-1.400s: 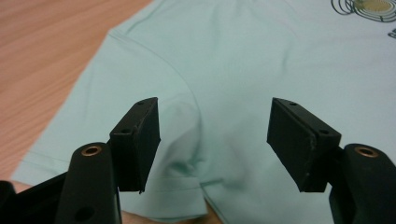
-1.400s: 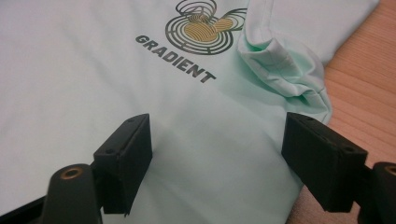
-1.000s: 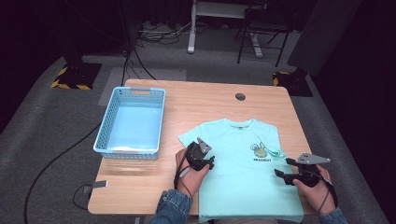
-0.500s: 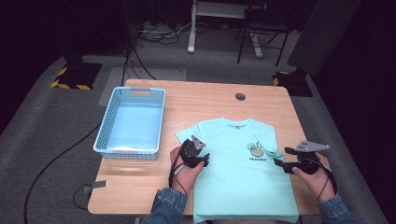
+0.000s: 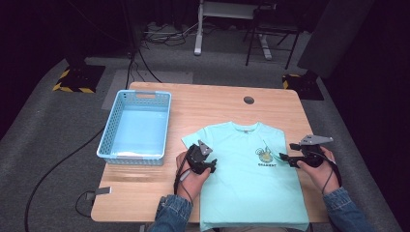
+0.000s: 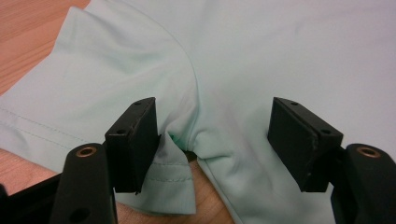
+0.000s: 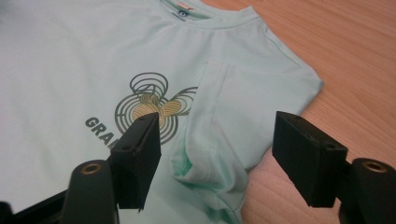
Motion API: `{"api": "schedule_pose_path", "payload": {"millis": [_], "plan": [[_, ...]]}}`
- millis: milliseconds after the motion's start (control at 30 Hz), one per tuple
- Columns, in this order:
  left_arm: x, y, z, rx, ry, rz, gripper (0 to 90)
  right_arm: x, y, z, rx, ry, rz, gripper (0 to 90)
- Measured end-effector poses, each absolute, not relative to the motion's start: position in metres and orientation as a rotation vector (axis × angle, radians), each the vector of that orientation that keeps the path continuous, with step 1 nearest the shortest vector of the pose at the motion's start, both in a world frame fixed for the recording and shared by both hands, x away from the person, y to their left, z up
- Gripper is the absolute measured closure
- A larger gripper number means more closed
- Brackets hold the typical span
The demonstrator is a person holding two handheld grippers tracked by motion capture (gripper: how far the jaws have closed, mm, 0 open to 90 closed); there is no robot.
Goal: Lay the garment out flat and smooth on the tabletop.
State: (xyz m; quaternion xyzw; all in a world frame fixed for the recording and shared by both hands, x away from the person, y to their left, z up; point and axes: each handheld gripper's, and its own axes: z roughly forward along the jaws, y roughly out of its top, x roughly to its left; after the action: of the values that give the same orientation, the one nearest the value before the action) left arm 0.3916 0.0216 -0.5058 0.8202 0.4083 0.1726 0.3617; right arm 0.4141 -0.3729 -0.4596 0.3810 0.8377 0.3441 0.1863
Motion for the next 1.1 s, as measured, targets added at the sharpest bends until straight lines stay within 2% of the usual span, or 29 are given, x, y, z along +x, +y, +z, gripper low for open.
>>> {"api": "schedule_pose_path", "payload": {"millis": [267, 600, 700, 833, 1000, 1100], "plan": [[0.393, 0.022, -0.506, 2.117, 1.044, 0.438, 31.3, 0.430, -0.362, -0.462, 1.064, 2.388, 0.959, 43.3], [0.393, 0.022, -0.506, 2.119, 1.042, 0.441, 31.2, 0.447, -0.350, -0.476, 1.059, 2.426, 0.935, 45.7], [0.393, 0.022, -0.506, 2.118, 1.043, 0.440, 31.2, 0.452, -0.348, -0.483, 1.065, 2.434, 0.926, 49.1], [0.393, 0.022, -0.506, 2.118, 1.043, 0.440, 31.2, 0.456, -0.347, -0.489, 1.066, 2.462, 0.907, 59.7], [0.393, 0.022, -0.506, 2.118, 1.043, 0.440, 31.2, 0.457, -0.348, -0.487, 1.067, 2.474, 0.894, 82.3], [0.393, 0.022, -0.506, 2.119, 1.042, 0.441, 31.2, 0.457, -0.351, -0.484, 1.077, 2.466, 0.882, 87.1]]}}
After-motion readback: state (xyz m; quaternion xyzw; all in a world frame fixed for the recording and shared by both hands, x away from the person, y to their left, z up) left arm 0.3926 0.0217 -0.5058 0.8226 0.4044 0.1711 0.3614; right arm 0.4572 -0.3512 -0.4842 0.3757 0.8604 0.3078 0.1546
